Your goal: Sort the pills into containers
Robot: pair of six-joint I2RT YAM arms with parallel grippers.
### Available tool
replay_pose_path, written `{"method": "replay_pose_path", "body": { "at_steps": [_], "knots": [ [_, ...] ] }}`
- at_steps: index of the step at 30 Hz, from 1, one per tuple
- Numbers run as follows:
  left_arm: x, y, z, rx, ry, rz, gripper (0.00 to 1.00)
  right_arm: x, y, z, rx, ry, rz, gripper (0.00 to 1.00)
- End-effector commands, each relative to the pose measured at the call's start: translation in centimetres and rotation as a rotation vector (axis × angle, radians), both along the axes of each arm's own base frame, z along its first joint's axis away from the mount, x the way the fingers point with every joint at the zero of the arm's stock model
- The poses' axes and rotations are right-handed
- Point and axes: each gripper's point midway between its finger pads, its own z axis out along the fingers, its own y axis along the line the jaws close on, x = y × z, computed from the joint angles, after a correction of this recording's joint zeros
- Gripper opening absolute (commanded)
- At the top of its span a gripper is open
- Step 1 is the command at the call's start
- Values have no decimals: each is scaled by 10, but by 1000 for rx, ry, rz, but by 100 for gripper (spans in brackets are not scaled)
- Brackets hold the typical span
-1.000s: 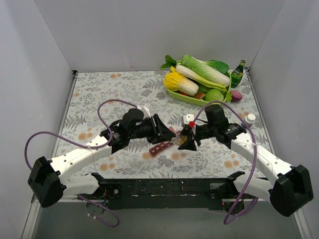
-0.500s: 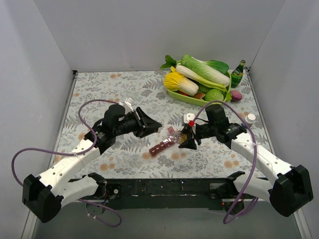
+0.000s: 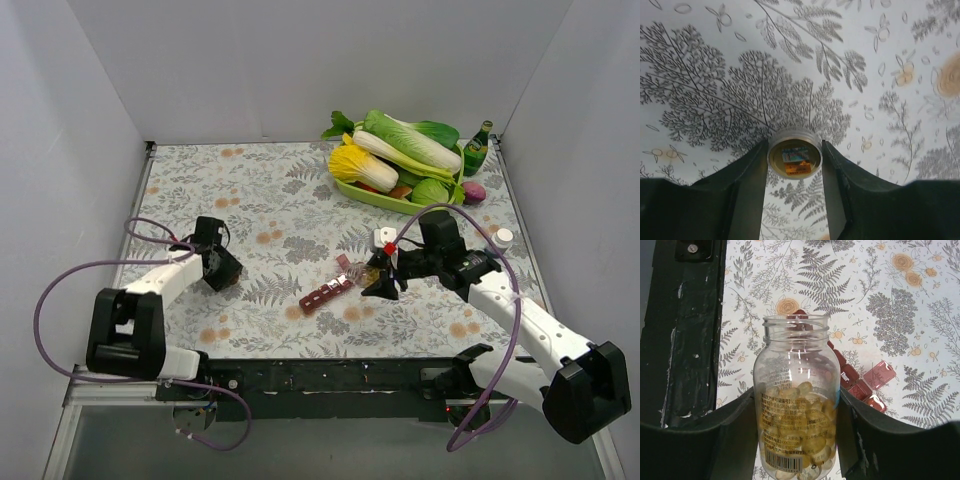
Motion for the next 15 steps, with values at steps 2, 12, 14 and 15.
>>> {"method": "replay_pose_path", "body": {
  "at_steps": [2,12,14,15],
  "knots": [
    [14,46,-14,208,65,130,19,3,-1,14,48,-42,-7,2],
    [27,41,24,155,-35,100,98,3,-4,14,53,-45,-13,2],
    [32,33,51,126,-111,42,98,3,-4,13,50,-45,-9,3],
    [32,17,61,59,-142,-31,98,1,-4,14,49,-45,2,3]
  ]
}}
